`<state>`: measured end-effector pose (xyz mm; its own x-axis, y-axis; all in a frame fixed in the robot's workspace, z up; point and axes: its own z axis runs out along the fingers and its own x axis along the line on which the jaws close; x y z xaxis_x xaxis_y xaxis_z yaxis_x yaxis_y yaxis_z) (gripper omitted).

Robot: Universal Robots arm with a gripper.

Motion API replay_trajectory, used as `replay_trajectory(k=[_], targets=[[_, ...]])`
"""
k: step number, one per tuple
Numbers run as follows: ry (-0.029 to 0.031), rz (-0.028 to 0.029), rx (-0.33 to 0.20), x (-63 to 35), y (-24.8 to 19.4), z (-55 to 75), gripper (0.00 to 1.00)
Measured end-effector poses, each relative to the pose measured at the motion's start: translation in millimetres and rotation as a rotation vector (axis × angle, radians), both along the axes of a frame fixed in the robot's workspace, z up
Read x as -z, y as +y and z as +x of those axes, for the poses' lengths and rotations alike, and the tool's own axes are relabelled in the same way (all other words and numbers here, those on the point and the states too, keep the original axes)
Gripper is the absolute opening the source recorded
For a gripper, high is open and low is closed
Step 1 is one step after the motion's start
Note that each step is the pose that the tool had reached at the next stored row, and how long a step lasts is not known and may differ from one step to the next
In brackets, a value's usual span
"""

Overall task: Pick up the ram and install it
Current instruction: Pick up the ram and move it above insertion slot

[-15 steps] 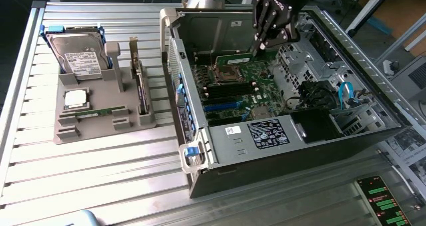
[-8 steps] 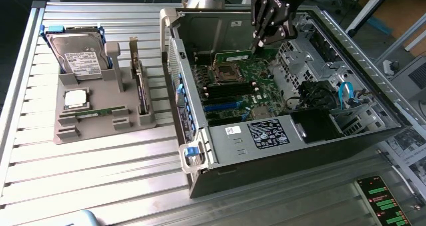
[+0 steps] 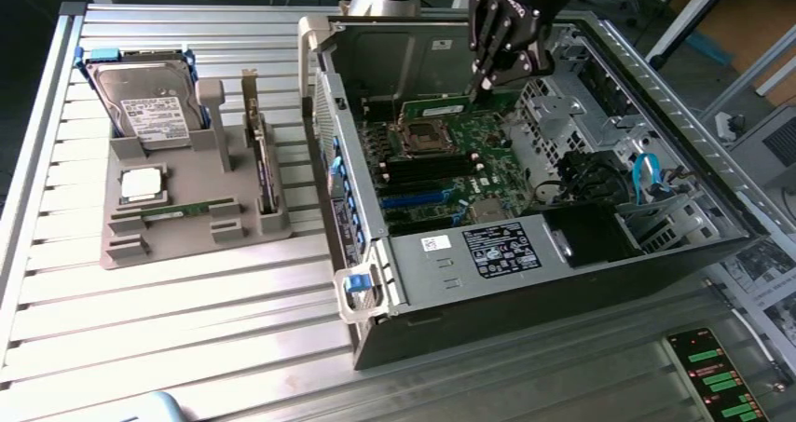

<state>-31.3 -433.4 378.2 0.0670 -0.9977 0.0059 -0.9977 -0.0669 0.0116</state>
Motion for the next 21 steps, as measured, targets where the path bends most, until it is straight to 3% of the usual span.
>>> replay_trajectory(k=[21], targets=[[0.0001, -0.0002, 0.013, 1.5, 0.0, 0.3, 0.12]])
